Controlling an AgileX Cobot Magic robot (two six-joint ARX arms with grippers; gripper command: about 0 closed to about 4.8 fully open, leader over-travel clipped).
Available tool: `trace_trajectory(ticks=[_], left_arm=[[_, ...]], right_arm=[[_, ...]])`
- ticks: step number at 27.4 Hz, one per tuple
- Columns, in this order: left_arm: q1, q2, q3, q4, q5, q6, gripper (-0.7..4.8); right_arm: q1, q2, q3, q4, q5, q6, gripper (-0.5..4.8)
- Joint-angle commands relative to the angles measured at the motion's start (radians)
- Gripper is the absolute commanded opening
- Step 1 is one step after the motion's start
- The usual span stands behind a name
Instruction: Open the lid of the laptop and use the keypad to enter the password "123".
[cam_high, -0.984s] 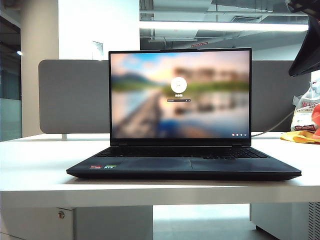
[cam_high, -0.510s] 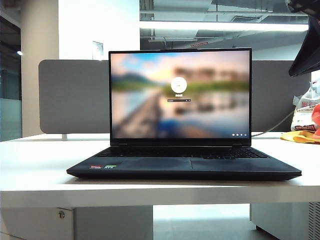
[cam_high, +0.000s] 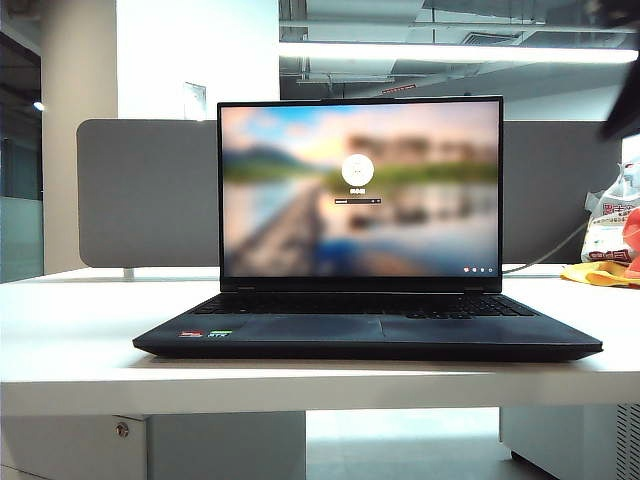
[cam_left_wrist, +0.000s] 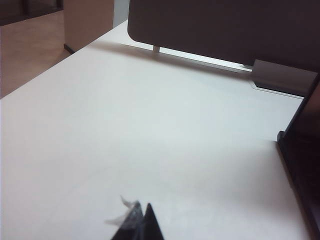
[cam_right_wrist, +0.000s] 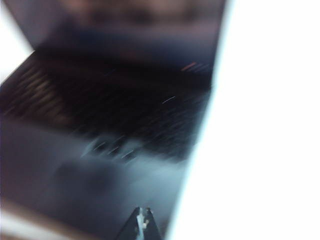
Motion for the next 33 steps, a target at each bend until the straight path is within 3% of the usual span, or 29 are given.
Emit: trace_trajectory(ticks=[1, 6, 13, 18, 28, 33], left_arm=[[0.002, 0.0, 0.0, 0.006, 0.003, -0.003, -0.05], [0.002, 0.0, 0.0, 0.003, 0.004, -0.003, -0.05], [0.002, 0.0, 0.0, 0.003, 0.004, -0.003, -0.05], [0.002, 0.0, 0.0, 0.003, 0.004, -0.003, -0.05], [0.002, 0.0, 0.0, 0.003, 0.005, -0.003, -0.05], [0.002, 0.0, 0.0, 0.003, 0.005, -0.003, -0.05]], right_arm=[[-0.098, -0.102, -0.032, 0.052, 0.032, -0.009, -0.05], [-0.224, -0.309, -0.174, 0.203, 0.031, -0.019, -0.05], [-0.242, -0.612, -0.449, 0.374, 0.033, -0.016, -0.05], [-0.242, -0.686, -0.548, 0.378, 0.032, 0.013, -0.05], [-0.242, -0.72, -0.587, 0.353, 0.035, 0.006, -0.05], [-0.242, -0.78, -0.588, 0.267, 0.055, -0.021, -0.05]])
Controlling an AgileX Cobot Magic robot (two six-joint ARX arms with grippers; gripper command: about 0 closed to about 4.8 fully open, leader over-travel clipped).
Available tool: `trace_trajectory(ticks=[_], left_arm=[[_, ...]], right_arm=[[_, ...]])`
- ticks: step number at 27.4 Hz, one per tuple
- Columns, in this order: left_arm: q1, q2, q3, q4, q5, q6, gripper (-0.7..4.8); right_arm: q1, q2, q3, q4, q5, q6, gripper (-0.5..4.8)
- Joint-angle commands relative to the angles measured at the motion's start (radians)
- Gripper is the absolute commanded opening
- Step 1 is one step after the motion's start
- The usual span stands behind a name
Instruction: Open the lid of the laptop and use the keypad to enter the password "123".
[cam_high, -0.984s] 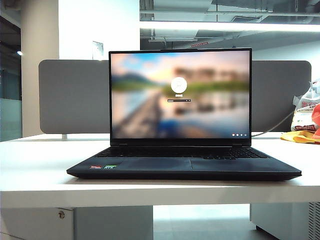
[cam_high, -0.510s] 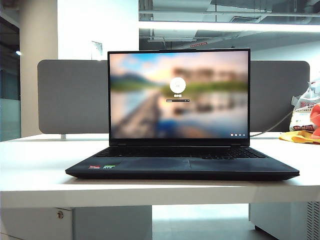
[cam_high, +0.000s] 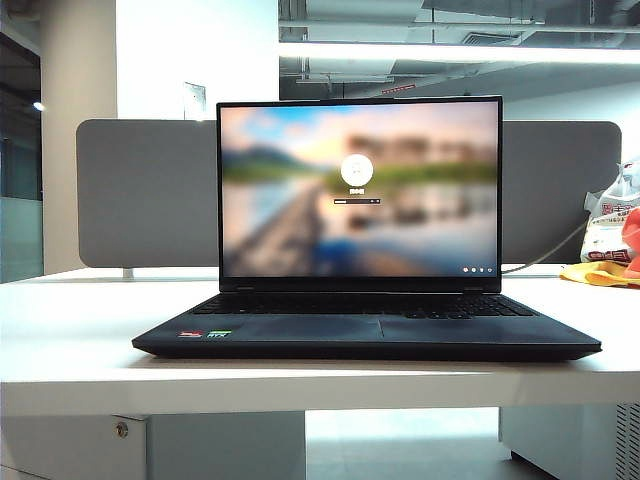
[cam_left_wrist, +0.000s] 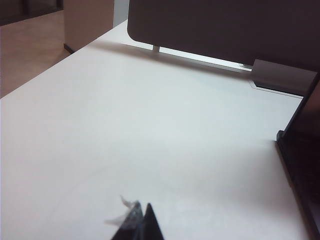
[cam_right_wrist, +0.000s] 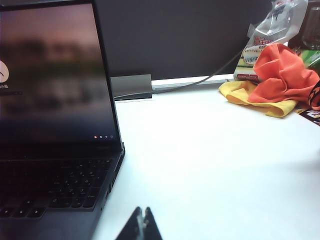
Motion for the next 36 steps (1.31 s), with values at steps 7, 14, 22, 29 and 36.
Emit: trace_trajectory(ticks=[7, 14, 22, 29, 36], left_arm=[[0.002, 0.0, 0.0, 0.005, 0.004, -0.003, -0.05], [0.002, 0.0, 0.0, 0.005, 0.004, -0.003, -0.05], [0.002, 0.0, 0.0, 0.005, 0.004, -0.003, -0.05], [0.002, 0.0, 0.0, 0.005, 0.004, -0.003, -0.05], [0.002, 0.0, 0.0, 0.005, 0.004, -0.003, -0.05]], right_arm=[[0.001, -0.019, -0.003, -0.093, 0.028, -0.035, -0.05], [0.001, -0.019, -0.003, -0.147, 0.027, -0.114, -0.05], [0.001, -0.019, -0.003, -0.171, 0.025, -0.2, -0.05], [0.002, -0.019, -0.003, -0.17, 0.024, -0.195, -0.05], [0.001, -0.019, -0.003, -0.154, 0.021, -0.167, -0.05]])
